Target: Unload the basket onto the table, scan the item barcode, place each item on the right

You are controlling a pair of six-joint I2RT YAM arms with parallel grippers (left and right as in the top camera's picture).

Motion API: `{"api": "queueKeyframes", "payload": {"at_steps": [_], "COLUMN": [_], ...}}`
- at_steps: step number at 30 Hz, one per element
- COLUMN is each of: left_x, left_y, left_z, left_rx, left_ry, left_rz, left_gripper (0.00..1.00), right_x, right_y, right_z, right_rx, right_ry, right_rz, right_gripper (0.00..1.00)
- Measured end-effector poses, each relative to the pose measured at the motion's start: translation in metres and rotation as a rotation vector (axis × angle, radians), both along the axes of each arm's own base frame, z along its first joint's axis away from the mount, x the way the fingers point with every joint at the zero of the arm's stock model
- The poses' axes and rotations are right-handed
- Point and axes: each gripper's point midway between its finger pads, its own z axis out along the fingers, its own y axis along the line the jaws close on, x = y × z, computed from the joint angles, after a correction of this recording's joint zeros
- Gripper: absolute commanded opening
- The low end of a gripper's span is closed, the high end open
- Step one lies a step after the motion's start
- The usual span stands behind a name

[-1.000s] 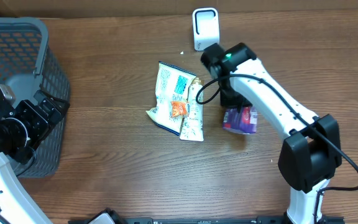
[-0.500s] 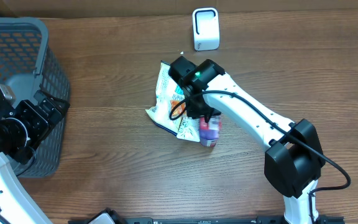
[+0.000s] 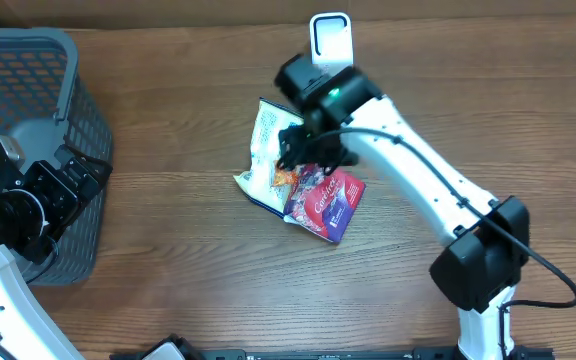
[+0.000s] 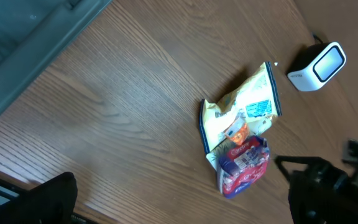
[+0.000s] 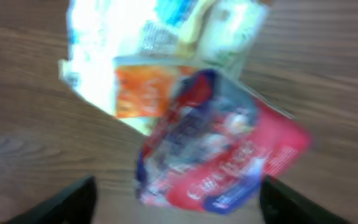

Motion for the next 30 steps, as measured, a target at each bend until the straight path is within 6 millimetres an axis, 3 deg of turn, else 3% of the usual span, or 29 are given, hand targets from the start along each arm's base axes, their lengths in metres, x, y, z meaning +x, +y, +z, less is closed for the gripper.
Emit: {"api": "queueKeyframes", "payload": {"at_steps": [5,8,13,17,24,27,30], "left_x": [0.000,0.000,0.000,0.000,0.000,0.000,0.000], "left_y": [0.000,0.000,0.000,0.000,0.000,0.000,0.000], "left_z": [0.000,0.000,0.000,0.000,0.000,0.000,0.000], "left_rx": [0.000,0.000,0.000,0.000,0.000,0.000,0.000], "left_ry": [0.000,0.000,0.000,0.000,0.000,0.000,0.000], "left_rz": [0.000,0.000,0.000,0.000,0.000,0.000,0.000], "left_gripper": [1.00,1.00,1.00,1.00,1.00,1.00,1.00], "right_x": [0.007,0.004,-0.009,-0.016,-0.003,-0.001,-0.006], "right_y": [-0.057,-0.073,-0.073,-0.080,-0.098,-0.095,-0.081], "right_z": [-0.005,-0.019,-0.059,-0.077,-0.076,-0.078,-0.087], "right_rx": [-0.051,-0.064,-0.071,-0.044,0.246,0.360,0.462], "right_ry": [0.096,0.147,0.201,0.249,0.309,0.306,0.305], "right_rz": [-0.113,-0.110,-0.042,-0.035,-0.010,0.013,0.049], "right_gripper": [0.93,0.93,0.94,0.93,0.91,0.89,0.81]}}
